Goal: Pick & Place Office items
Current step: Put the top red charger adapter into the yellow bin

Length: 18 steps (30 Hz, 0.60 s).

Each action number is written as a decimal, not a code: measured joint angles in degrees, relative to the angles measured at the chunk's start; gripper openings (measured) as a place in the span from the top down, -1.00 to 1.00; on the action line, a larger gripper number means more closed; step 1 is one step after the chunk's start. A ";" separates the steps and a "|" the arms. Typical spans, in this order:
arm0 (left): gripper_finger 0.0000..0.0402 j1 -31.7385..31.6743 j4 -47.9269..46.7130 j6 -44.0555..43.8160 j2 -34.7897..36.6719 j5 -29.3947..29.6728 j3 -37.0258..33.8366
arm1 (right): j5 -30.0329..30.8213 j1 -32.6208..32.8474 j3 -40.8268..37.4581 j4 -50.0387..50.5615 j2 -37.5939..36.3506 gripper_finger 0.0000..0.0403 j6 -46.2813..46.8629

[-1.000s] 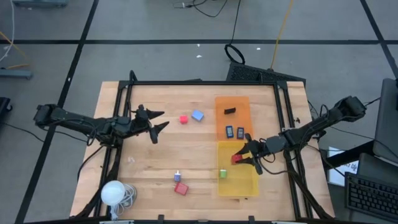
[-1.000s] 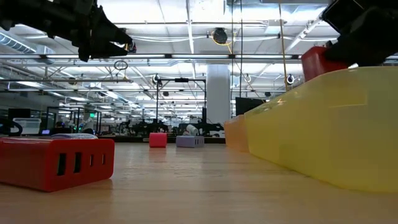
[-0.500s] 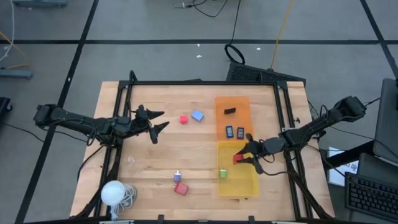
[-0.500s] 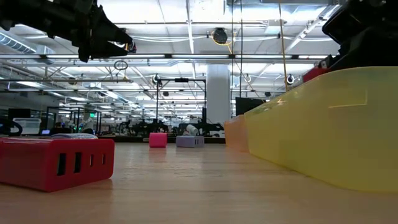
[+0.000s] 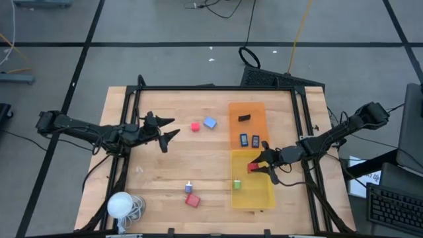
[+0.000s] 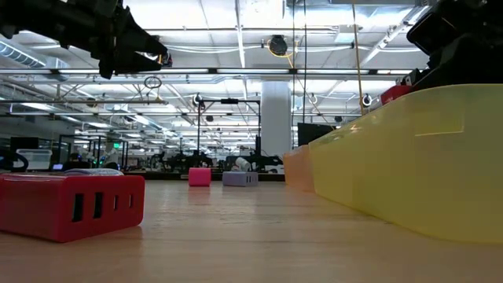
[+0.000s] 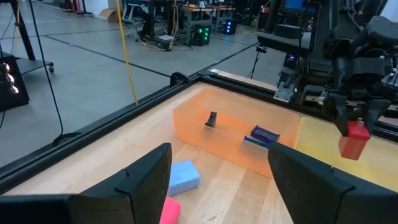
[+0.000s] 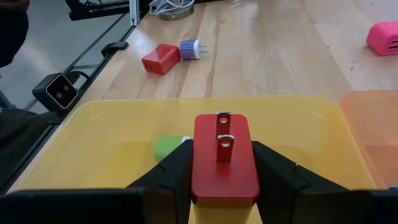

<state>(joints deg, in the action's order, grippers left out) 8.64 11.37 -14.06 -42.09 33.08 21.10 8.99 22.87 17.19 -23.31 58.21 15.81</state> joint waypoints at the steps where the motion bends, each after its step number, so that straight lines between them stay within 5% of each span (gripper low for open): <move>1: -0.35 0.00 0.00 0.00 0.00 0.00 0.00 | 0.00 0.00 0.00 0.02 0.00 0.40 0.30; 18: -0.35 0.00 -0.01 -0.15 -0.02 -0.11 0.00 | 0.02 0.00 0.02 -2.56 -0.02 0.28 1.73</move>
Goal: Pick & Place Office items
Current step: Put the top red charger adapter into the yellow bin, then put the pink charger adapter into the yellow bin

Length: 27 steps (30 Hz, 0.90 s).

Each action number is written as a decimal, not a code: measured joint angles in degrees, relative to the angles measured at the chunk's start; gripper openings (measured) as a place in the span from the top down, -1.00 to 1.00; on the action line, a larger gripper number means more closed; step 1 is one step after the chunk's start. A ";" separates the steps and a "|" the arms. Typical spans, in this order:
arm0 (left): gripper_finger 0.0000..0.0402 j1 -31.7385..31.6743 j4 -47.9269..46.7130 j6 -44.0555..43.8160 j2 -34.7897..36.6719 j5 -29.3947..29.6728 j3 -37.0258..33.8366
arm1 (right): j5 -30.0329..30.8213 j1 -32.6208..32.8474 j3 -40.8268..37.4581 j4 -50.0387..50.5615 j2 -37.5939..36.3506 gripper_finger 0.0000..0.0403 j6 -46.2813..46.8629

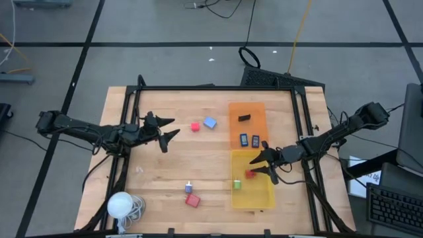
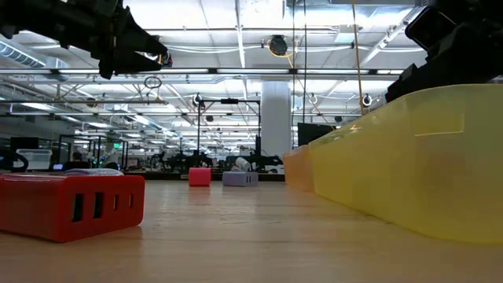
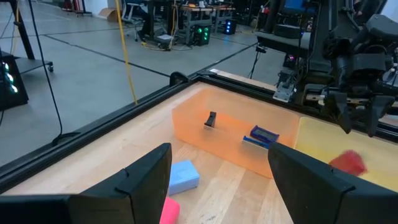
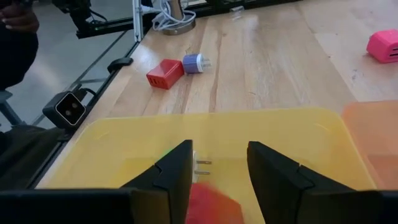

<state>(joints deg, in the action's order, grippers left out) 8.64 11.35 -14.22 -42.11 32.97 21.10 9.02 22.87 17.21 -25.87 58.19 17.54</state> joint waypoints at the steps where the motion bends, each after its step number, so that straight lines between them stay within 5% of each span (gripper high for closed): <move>1: -0.35 0.00 0.00 -0.02 0.01 -0.02 0.00 | 0.00 0.00 0.00 0.02 0.00 0.28 0.00; 18: -0.35 0.00 -0.05 -0.72 0.00 -0.09 0.00 | 0.17 0.00 0.00 0.15 0.00 0.28 -0.22; 27: -0.35 -0.05 -0.95 -10.18 -3.14 -3.11 0.00 | 0.25 0.00 0.00 -0.21 0.00 0.28 -0.91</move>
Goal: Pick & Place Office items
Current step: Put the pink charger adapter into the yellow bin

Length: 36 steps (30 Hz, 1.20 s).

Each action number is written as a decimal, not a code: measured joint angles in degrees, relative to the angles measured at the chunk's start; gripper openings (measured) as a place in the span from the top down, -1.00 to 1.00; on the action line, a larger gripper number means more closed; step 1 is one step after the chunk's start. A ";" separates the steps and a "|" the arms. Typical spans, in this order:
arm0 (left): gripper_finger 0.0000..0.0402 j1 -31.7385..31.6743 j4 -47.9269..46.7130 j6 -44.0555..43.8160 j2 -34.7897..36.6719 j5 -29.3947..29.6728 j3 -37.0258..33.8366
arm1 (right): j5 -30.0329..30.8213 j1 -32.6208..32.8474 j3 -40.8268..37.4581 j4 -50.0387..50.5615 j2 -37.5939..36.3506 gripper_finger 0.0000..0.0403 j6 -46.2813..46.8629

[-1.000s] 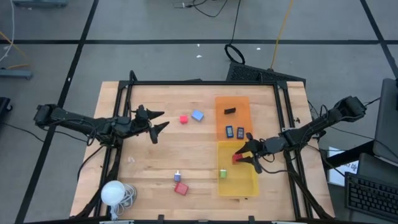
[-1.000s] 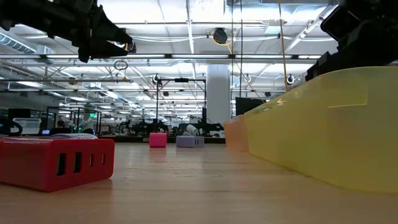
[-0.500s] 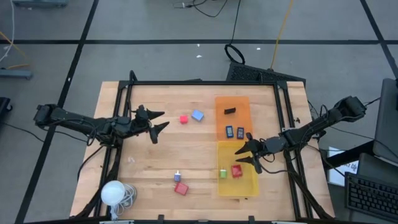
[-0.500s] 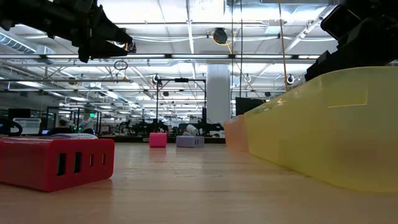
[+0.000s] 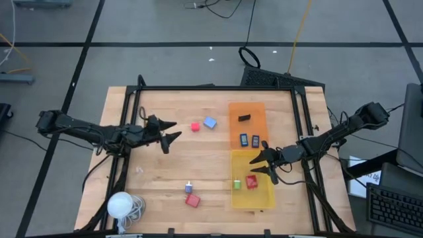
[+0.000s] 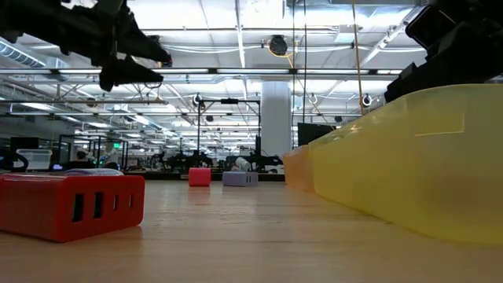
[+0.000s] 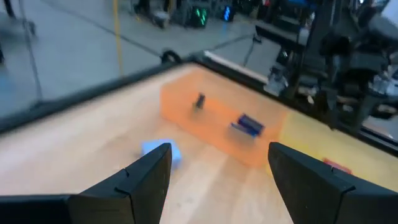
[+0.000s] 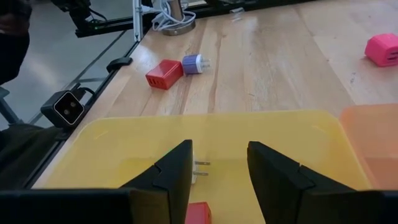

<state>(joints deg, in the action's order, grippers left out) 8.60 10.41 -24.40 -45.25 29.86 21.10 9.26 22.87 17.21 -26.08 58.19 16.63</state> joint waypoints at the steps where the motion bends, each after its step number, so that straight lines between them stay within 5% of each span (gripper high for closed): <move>1: -0.35 -0.27 0.62 -0.93 -1.17 -1.07 0.00 | 0.06 -0.01 0.00 -0.26 0.00 0.28 -0.28; 8: -0.36 -6.60 -0.24 -0.73 -14.74 -11.94 4.49 | -0.06 -0.54 0.02 -2.09 0.00 0.28 -2.12; 15: -0.59 -15.27 -17.02 0.67 -27.41 -13.56 14.40 | -0.20 -1.13 0.02 -2.35 0.00 0.28 -1.00; 22: -0.79 -20.96 -18.77 15.87 -38.75 -19.51 21.34 | -0.27 -1.14 0.02 -2.15 0.00 0.28 -1.04; 27: -0.76 -23.18 -18.49 25.89 -44.91 -22.98 23.71 | -0.27 -1.14 0.02 -1.77 0.00 0.28 -1.02; 36: -0.62 -24.76 -14.43 28.44 -52.45 -27.57 24.04 | -0.27 -1.12 0.02 -1.52 0.00 0.28 -1.04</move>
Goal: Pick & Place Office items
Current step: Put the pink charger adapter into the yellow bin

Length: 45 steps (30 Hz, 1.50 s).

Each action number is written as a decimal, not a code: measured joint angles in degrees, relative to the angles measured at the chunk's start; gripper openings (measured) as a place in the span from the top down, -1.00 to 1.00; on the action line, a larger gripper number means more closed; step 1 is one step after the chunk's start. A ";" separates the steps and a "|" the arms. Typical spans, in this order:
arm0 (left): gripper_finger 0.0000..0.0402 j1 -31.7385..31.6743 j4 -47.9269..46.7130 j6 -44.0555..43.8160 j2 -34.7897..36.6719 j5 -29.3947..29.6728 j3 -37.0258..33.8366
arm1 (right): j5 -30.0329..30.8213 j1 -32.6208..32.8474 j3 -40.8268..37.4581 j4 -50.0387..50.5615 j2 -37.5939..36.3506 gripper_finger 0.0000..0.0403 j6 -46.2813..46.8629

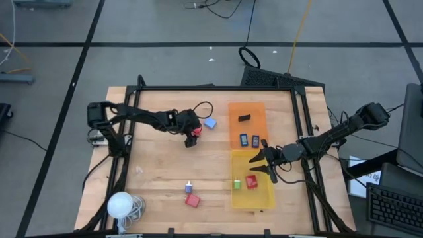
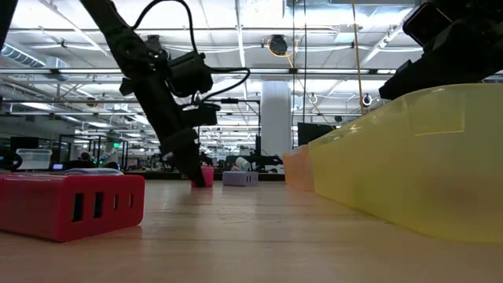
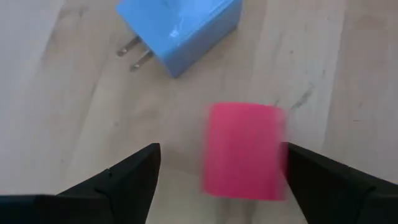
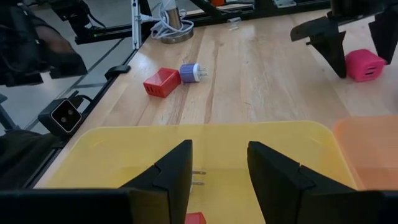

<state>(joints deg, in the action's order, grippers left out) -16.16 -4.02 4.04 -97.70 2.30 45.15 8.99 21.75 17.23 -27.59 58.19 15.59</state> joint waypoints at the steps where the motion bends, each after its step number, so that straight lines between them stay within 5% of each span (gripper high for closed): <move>1: -0.60 0.00 0.11 -0.12 -0.41 -0.14 0.05 | -0.02 -0.01 0.00 0.00 0.00 0.28 0.00; 28: 0.15 4.34 2.15 -3.37 -0.38 0.19 -0.09 | -0.02 0.00 0.00 0.20 0.00 0.28 -0.22; 38: 0.06 6.05 4.44 -5.92 -0.38 0.32 -0.09 | -0.02 0.01 0.00 0.17 0.00 0.28 -0.22; 45: 0.24 6.91 5.43 -5.89 -0.38 0.30 -0.09 | 0.00 -0.01 0.00 0.04 0.00 0.28 -0.22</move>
<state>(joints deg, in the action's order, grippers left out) -9.26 1.41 -1.85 -98.08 2.59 45.06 8.99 21.74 17.23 -27.55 58.19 15.38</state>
